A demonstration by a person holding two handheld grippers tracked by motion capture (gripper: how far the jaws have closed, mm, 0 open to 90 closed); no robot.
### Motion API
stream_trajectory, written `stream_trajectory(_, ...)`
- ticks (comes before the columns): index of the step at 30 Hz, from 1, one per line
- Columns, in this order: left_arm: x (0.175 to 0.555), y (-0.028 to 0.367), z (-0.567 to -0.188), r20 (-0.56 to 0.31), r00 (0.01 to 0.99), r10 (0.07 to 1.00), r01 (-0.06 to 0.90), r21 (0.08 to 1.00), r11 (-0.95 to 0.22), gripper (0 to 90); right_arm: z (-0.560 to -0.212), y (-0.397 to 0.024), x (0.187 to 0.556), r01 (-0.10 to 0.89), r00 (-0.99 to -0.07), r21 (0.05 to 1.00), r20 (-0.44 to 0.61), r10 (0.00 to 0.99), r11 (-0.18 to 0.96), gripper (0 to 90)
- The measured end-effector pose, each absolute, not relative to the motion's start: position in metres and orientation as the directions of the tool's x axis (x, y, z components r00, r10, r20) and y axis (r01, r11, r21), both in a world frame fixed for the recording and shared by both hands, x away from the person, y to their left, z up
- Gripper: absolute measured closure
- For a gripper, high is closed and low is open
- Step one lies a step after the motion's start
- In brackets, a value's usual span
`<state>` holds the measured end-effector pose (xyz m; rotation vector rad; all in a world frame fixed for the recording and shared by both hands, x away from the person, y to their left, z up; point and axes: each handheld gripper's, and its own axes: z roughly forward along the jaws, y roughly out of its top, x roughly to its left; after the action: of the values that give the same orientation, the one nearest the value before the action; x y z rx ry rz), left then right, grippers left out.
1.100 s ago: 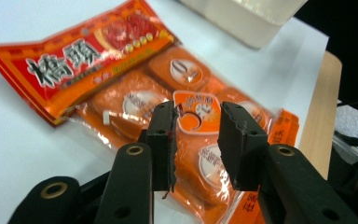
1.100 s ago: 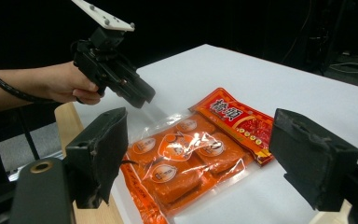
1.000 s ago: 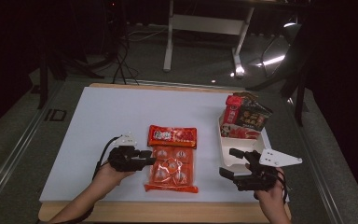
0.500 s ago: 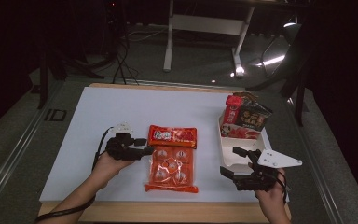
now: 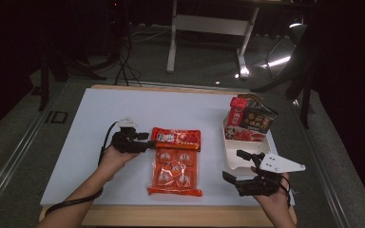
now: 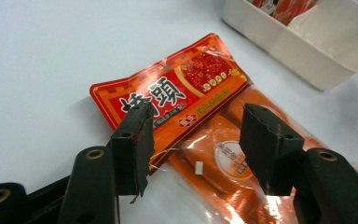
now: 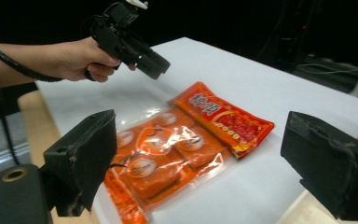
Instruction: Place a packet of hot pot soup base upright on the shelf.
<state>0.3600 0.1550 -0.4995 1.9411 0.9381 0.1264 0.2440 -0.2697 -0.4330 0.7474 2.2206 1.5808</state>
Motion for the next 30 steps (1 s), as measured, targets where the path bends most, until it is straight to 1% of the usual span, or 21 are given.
stream_trajectory(7, 0.377, 0.156, -0.516, -0.274, 0.671, 0.689, 0.586, 0.765, -0.267, 44.8, -0.436, -0.264, 0.243, 0.229, -0.829, 0.935, 0.042, 0.557, 0.271, 10.8)
stream_trajectory(9, 0.382, 0.155, -0.52, -0.272, 0.66, 0.7, 0.597, 0.755, -0.27, 42.4, -0.437, -0.263, 0.243, 0.234, -0.83, 0.932, 0.043, 0.556, 0.278, 10.8)
stream_trajectory(12, 0.389, 0.155, -0.528, -0.26, 0.646, 0.718, 0.604, 0.749, -0.271, 42.2, -0.438, -0.261, 0.242, 0.234, -0.832, 0.927, 0.035, 0.553, 0.294, 10.8)
stream_trajectory(18, 0.402, 0.154, -0.539, -0.286, 0.621, 0.73, 0.634, 0.73, -0.254, 42.3, -0.439, -0.261, 0.243, 0.243, -0.833, 0.924, 0.044, 0.551, 0.295, 10.8)
stream_trajectory(24, 0.412, 0.149, -0.546, -0.297, 0.612, 0.733, 0.659, 0.705, -0.264, 44.2, -0.44, -0.264, 0.244, 0.253, -0.832, 0.925, 0.059, 0.552, 0.283, 11.1)
stream_trajectory(26, 0.413, 0.147, -0.546, -0.302, 0.613, 0.73, 0.662, 0.701, -0.266, 46.7, -0.44, -0.264, 0.243, 0.254, -0.831, 0.925, 0.059, 0.553, 0.283, 11.1)
stream_trajectory(30, 0.416, 0.142, -0.55, -0.319, 0.621, 0.716, 0.673, 0.685, -0.279, 48.8, -0.44, -0.264, 0.243, 0.254, -0.831, 0.925, 0.06, 0.553, 0.282, 11.2)
